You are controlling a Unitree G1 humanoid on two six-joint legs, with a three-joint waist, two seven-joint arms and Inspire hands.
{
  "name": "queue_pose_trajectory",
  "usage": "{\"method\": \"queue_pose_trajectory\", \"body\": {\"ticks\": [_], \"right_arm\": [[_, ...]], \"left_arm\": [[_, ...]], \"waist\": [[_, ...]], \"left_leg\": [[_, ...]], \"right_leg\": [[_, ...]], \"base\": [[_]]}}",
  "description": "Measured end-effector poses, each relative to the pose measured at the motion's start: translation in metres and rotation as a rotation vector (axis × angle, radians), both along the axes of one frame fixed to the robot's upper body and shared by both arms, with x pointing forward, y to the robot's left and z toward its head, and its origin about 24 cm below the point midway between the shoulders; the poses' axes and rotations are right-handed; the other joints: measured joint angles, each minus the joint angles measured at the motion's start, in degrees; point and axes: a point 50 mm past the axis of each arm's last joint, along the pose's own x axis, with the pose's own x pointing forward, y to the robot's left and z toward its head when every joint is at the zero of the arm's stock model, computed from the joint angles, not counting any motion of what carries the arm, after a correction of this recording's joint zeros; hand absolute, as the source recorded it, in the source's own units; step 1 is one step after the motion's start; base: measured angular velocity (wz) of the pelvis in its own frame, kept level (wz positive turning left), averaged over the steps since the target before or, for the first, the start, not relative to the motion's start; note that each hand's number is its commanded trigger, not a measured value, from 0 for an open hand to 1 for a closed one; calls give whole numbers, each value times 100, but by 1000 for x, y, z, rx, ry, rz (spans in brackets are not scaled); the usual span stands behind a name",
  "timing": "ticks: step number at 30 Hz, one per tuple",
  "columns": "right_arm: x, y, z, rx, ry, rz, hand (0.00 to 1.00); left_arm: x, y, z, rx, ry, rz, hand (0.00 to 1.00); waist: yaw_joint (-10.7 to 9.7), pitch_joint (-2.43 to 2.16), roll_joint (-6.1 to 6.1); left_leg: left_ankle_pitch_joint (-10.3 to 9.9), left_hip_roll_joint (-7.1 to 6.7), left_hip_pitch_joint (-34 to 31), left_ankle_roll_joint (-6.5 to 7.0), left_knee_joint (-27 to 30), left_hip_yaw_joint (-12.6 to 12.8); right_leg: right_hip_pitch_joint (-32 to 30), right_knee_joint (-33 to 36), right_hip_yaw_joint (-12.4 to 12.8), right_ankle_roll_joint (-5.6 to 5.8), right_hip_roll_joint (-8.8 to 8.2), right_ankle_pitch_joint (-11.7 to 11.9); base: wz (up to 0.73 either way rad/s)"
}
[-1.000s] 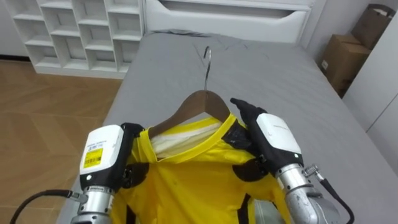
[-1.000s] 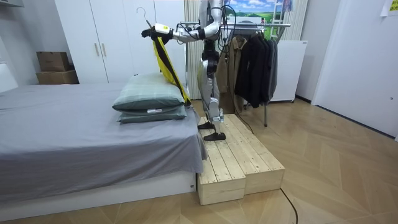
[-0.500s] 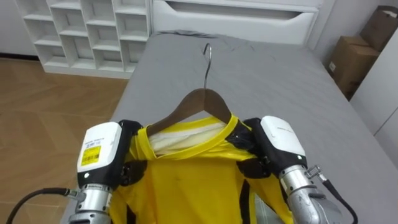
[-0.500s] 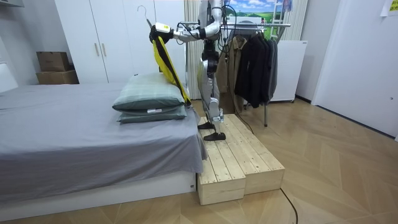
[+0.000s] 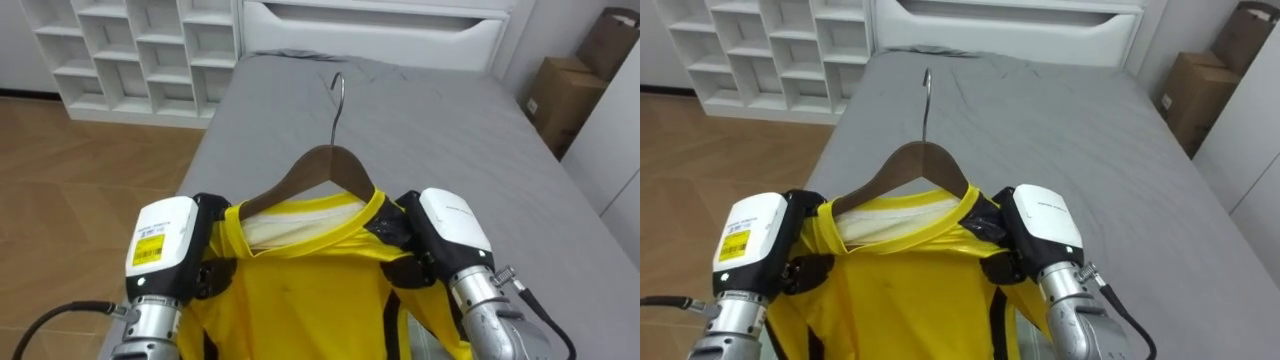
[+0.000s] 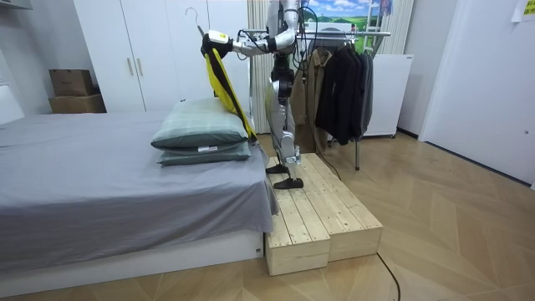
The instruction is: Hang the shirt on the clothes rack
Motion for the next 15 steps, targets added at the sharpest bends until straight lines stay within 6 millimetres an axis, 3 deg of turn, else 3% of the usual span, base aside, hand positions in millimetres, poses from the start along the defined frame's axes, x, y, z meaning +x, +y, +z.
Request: {"method": "queue_pose_trajectory", "body": {"ticks": [14,15], "right_arm": [[0,0,0,1,-1,0,100],[0,0,0,1,-1,0,100]], "left_arm": [[0,0,0,1,1,0,100],[0,0,0,1,1,0,95]], "waist": [[-113,-6,21],[-121,-5,23]], "left_leg": [[1,1,10,-1,0,4],[1,1,14,-1,-2,9]], "right_leg": [[2,-1,3,0,2,0],[2,-1,10,0,3,0]], "base": [[0],[0]]}}
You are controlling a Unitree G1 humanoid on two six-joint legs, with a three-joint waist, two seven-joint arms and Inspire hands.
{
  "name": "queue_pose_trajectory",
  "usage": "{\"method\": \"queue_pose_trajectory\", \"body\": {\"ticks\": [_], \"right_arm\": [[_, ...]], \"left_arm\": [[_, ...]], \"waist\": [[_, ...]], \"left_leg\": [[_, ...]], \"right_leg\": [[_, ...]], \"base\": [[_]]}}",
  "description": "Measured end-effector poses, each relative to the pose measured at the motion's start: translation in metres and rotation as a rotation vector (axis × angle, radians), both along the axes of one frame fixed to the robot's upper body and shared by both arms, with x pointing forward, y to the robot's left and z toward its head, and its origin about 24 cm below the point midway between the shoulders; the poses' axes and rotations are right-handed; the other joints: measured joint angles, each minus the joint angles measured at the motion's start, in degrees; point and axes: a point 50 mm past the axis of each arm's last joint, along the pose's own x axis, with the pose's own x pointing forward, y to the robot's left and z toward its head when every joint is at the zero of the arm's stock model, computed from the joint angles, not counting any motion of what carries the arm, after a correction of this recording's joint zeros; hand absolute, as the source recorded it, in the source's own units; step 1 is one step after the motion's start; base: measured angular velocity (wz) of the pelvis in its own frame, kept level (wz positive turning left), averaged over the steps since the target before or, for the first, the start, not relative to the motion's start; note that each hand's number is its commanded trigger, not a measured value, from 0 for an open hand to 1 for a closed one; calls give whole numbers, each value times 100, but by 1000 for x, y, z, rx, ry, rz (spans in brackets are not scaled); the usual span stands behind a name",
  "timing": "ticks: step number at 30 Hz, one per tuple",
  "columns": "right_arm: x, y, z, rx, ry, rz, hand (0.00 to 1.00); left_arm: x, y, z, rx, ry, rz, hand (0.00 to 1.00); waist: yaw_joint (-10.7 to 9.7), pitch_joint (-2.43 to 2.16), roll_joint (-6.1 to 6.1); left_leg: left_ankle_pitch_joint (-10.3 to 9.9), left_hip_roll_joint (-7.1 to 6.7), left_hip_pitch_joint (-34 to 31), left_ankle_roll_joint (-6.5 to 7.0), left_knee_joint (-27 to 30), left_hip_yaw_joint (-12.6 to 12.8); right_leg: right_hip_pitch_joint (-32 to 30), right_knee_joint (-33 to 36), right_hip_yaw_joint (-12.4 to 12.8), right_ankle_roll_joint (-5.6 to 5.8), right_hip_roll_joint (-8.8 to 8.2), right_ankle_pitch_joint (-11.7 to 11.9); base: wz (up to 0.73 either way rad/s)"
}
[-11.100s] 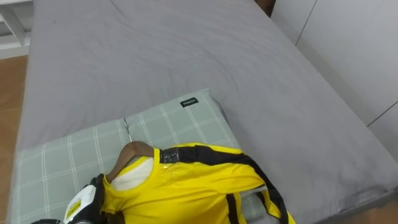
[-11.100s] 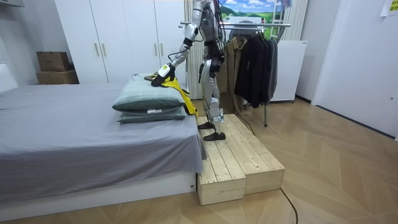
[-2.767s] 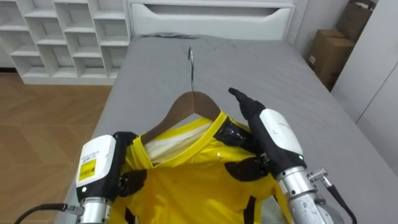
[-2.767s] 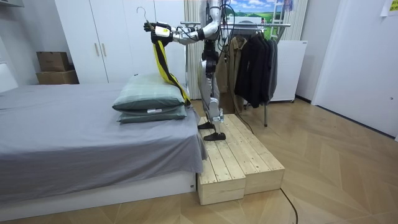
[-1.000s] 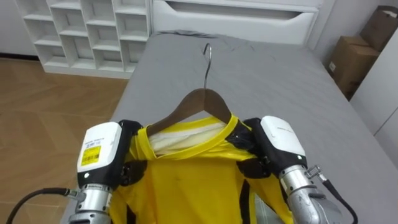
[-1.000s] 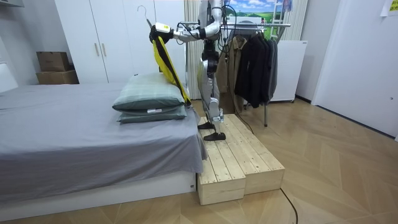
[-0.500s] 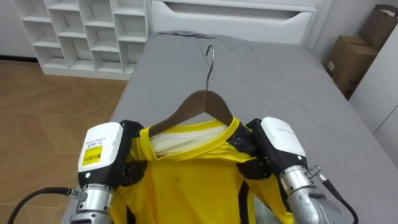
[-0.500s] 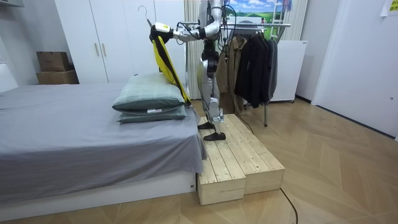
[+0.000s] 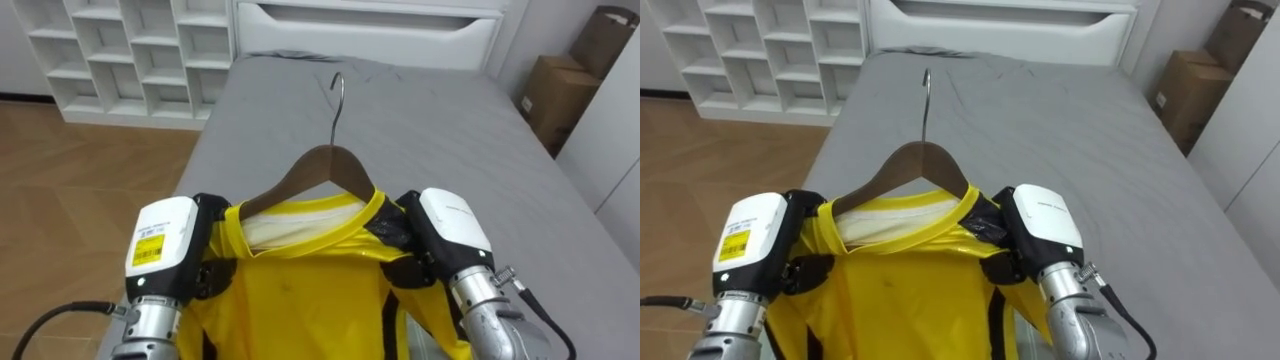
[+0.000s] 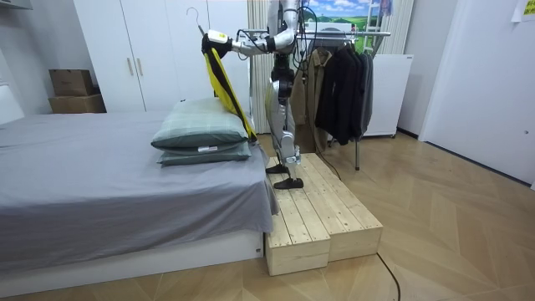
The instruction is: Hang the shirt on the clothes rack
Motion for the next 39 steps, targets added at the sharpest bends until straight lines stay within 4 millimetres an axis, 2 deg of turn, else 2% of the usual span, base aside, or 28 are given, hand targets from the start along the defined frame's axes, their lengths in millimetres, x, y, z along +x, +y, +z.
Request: {"method": "queue_pose_trajectory", "body": {"ticks": [1,2,3,8,14,21,25,39], "right_arm": [[0,0,0,1,-1,-1,100],[0,0,0,1,-1,-1,100],[0,0,0,1,-2,-1,100],[-1,-2,-4,-1,5,-9,100],[-8,-3,-13,2,38,-11,100],[-12,-6,-18,3,56,-23,100],[-19,-9,-26,3,86,-31,100],[-22,-12,-36,19,158,-37,100]], "left_arm": [[0,0,0,0,0,0,69],[0,0,0,0,0,0,32],[0,0,0,0,0,-1,0],[0,-2,-1,-17,-1,-6,0],[-2,-14,-4,-69,12,-49,0],[-3,-20,-5,-126,18,-75,0],[-3,-24,-6,-138,33,-93,0],[-5,-25,-10,-167,99,-117,0]], "waist": [[-8,0,1],[-9,0,1],[-16,0,1],[-30,1,1],[-105,10,26],[-189,-10,99],[-176,-13,103],[-156,-22,101]], "left_leg": [[0,2,2,0,-2,2],[0,3,2,0,-3,2],[0,4,2,0,-4,2],[0,0,24,0,-3,-10],[0,-10,67,1,-1,-9],[-1,-6,101,1,-4,34],[-1,-6,129,1,-16,46],[0,-9,221,2,-17,125]], "right_leg": [[0,-1,2,0,2,0],[0,-1,2,0,3,0],[0,-1,1,0,4,0],[31,-1,-3,0,1,0],[73,0,8,0,-6,0],[75,20,52,0,3,0],[78,42,80,0,5,0],[98,105,174,3,10,-2]], "base": [[0],[0],[0],[0],[0],[-3],[-2],[-3]]}}
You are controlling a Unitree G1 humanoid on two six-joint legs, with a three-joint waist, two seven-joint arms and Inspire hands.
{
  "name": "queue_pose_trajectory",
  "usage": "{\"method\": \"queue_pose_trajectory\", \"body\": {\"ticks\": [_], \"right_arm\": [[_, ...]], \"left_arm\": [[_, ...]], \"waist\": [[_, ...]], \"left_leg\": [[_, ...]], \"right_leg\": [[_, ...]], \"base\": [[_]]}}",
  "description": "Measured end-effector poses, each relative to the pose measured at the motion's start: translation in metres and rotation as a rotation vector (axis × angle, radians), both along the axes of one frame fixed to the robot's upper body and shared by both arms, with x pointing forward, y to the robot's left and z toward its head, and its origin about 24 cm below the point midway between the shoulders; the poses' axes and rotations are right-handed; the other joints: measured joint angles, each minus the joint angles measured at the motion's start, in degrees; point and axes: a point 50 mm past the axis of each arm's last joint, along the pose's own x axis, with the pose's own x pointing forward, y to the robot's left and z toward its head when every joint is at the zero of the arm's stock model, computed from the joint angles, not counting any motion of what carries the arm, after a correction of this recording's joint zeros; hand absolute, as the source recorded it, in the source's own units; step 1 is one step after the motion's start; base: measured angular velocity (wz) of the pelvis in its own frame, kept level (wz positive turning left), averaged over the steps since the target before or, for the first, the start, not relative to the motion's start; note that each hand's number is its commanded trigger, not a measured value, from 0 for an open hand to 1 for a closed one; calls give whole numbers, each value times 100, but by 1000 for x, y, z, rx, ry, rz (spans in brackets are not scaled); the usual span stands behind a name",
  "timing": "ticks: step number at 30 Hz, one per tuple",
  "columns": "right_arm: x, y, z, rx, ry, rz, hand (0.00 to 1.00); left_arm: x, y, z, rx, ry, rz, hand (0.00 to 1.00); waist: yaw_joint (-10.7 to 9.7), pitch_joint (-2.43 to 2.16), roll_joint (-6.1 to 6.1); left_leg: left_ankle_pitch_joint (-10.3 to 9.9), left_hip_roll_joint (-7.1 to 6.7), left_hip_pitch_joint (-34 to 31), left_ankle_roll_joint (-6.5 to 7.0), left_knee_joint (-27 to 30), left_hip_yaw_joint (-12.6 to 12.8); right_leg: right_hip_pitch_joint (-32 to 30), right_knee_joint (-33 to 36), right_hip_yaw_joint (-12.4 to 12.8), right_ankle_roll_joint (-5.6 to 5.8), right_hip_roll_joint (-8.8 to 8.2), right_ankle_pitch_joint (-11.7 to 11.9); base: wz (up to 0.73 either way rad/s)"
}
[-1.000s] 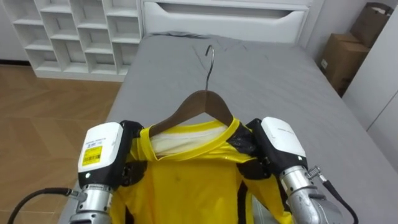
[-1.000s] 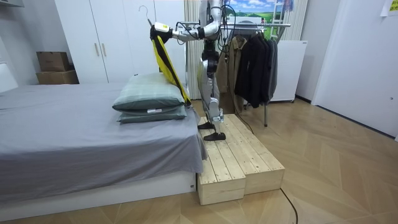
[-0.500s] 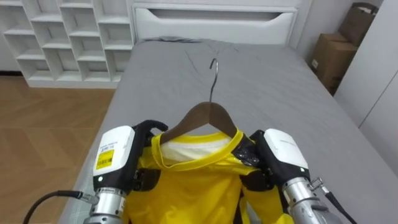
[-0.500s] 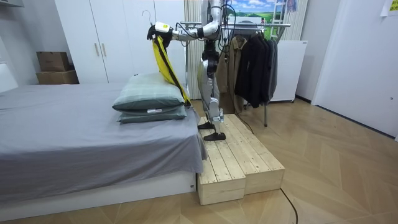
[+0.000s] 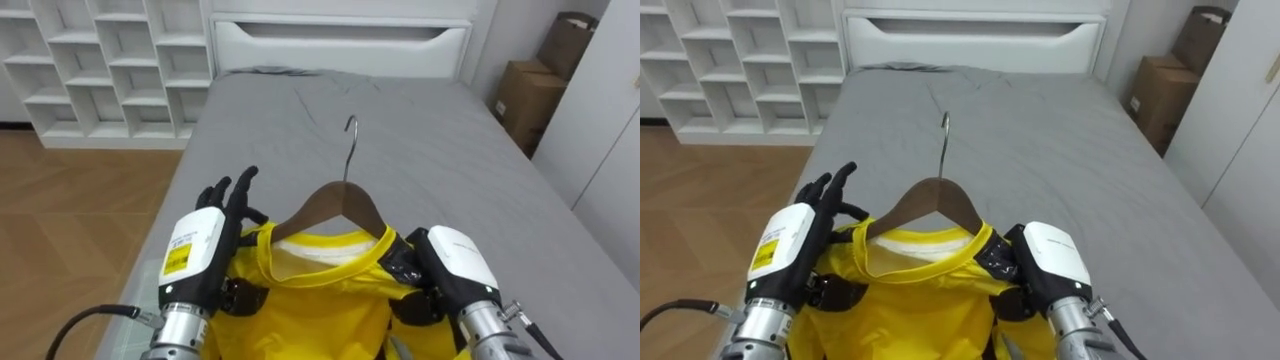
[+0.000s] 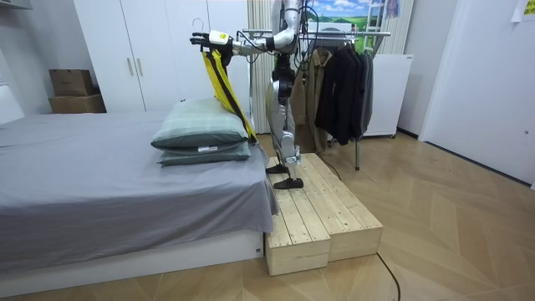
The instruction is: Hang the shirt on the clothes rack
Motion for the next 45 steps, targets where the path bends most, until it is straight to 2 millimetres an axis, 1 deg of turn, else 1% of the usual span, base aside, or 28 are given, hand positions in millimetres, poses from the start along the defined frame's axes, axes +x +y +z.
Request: {"method": "queue_pose_trajectory", "body": {"ticks": [7,20,24,28,32,34,37,41,42,43,44,45], "right_arm": [[-2,-3,-7,-3,34,-10,100],[-1,-6,-7,-21,36,-10,100],[-1,-10,-6,-22,42,-19,100],[0,-14,-5,-27,40,-29,100],[0,-14,-5,-43,38,-24,100],[0,-15,-5,-76,40,-13,100],[0,-21,-5,-141,46,1,100],[-1,-24,-4,-176,39,14,100],[-1,-25,-3,-180,35,21,100],[0,-28,-2,-187,30,25,100],[0,-29,-1,-191,28,25,100],[0,-33,0,-198,25,23,100]], "left_arm": [[-2,0,-4,4,29,-10,0],[-2,-1,-5,9,62,-33,0],[-2,-1,-6,7,75,-38,0],[-2,-2,-7,10,97,-53,0],[-3,-2,-14,21,160,-78,0],[-6,2,-29,45,251,-83,0],[-11,7,-45,59,360,-86,0],[-12,10,-50,48,417,-101,0],[-12,11,-50,30,432,-104,0],[-13,12,-51,25,448,-111,0],[-13,13,-51,22,456,-115,0],[-14,15,-52,16,469,-114,0]], "waist": [[12,-1,-3],[-1,-1,-18],[7,8,-50],[-2,37,-100],[-25,40,-98],[-43,37,-90],[-61,35,-85],[-108,27,-69],[-139,15,-50],[-149,-6,-18],[-157,-15,-3],[-146,-36,38]], "left_leg": [[0,-11,3,1,-7,-1],[1,-14,1,3,-2,-9],[2,-17,9,4,0,-7],[2,-16,23,4,0,6],[1,-20,-5,5,-19,31],[1,-20,7,5,-28,49],[1,-19,-4,5,-27,71],[1,-23,-66,5,-10,97],[1,-21,-64,5,-5,96],[1,-18,-62,5,-6,98],[1,-13,-58,5,-8,101],[1,17,-53,5,-10,126]], "right_leg": [[-7,0,12,0,-5,0],[-4,-4,24,1,-11,-2],[8,-6,28,-2,-13,-9],[26,-16,31,-6,-11,-12],[-15,-17,39,-2,-12,-15],[-22,-8,94,-3,1,-22],[-38,-6,106,-2,1,-23],[-111,14,101,-2,-13,-23],[-98,10,89,-2,-16,-23],[-94,7,94,-2,-19,-23],[-92,6,99,-2,-20,-23],[-91,6,103,-1,-23,-22]], "base": [[0],[0],[0],[0],[0],[-5],[-2],[-2],[0],[0],[0],[0]]}}
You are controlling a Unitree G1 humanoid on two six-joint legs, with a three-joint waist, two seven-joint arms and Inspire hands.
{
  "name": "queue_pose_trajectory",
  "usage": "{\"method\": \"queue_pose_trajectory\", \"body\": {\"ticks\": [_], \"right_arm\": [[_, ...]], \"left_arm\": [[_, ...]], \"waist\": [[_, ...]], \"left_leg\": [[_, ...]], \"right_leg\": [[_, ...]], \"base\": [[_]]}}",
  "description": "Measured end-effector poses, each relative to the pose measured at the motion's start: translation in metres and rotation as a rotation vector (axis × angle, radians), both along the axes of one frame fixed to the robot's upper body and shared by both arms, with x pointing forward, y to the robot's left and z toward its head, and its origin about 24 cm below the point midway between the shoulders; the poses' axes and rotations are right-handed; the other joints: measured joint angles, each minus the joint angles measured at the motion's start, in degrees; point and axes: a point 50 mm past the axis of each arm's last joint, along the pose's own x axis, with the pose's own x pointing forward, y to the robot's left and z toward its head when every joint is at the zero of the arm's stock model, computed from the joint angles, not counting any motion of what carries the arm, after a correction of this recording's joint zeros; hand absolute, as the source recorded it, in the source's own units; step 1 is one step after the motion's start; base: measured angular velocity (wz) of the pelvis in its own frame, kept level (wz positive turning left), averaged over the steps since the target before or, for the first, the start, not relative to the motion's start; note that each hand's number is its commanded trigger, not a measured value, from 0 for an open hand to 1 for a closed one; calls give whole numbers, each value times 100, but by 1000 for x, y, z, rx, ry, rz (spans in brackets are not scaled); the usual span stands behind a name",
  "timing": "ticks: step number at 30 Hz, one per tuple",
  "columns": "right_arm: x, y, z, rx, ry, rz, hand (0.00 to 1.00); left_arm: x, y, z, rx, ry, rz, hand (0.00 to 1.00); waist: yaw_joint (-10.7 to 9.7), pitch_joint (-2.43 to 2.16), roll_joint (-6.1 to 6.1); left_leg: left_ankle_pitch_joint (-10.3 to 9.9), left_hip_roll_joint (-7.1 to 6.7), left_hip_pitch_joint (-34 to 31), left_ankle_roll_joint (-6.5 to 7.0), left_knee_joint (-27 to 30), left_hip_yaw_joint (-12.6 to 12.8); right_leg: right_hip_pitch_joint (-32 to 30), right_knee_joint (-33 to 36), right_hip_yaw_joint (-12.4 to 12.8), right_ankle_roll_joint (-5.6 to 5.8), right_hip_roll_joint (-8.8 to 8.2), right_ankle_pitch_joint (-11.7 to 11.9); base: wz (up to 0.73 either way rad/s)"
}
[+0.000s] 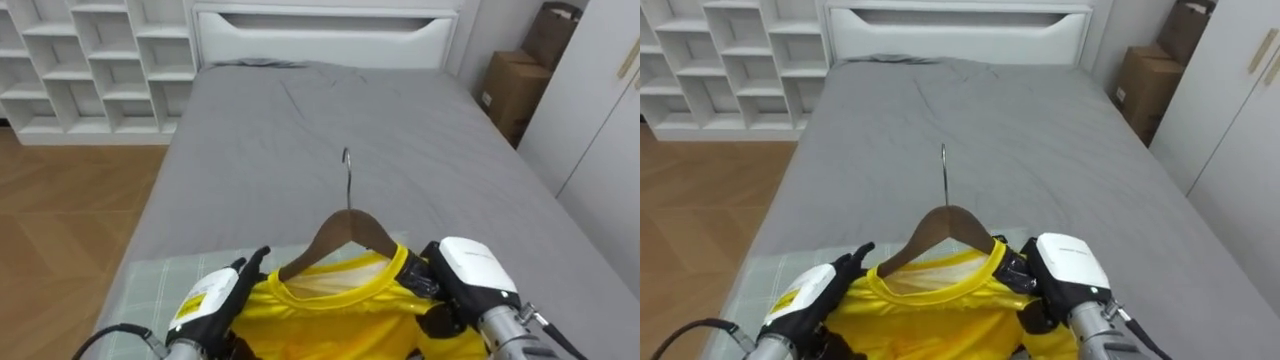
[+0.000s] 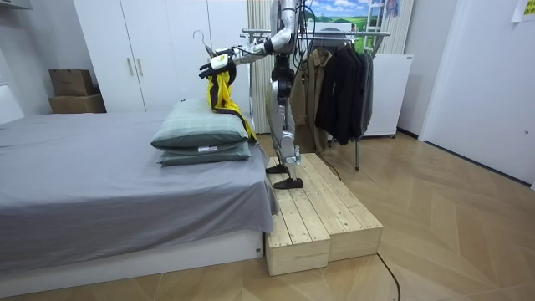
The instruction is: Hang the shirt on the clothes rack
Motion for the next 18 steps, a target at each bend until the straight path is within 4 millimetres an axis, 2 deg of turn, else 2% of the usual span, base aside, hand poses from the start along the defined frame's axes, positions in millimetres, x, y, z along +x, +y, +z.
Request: {"method": "queue_pose_trajectory", "body": {"ticks": [5,10,18], "right_arm": [[3,-19,9,2,-37,-70,100],[4,-45,22,-4,-89,-137,100],[5,-54,27,3,-112,-169,100]], "left_arm": [[-4,23,-1,9,26,70,0],[-6,41,3,35,19,118,0],[-4,46,9,39,-7,132,0]], "waist": [[-25,-7,9],[-2,5,-22],[8,2,-102]], "left_leg": [[1,5,1,-1,-2,3],[1,-1,-8,-2,1,3],[1,-1,-7,-2,-3,25]], "right_leg": [[-4,5,1,-3,15,-2],[-16,4,-15,-11,20,-9],[-27,5,-6,-10,24,-10]], "base": [[0],[0],[0]]}}
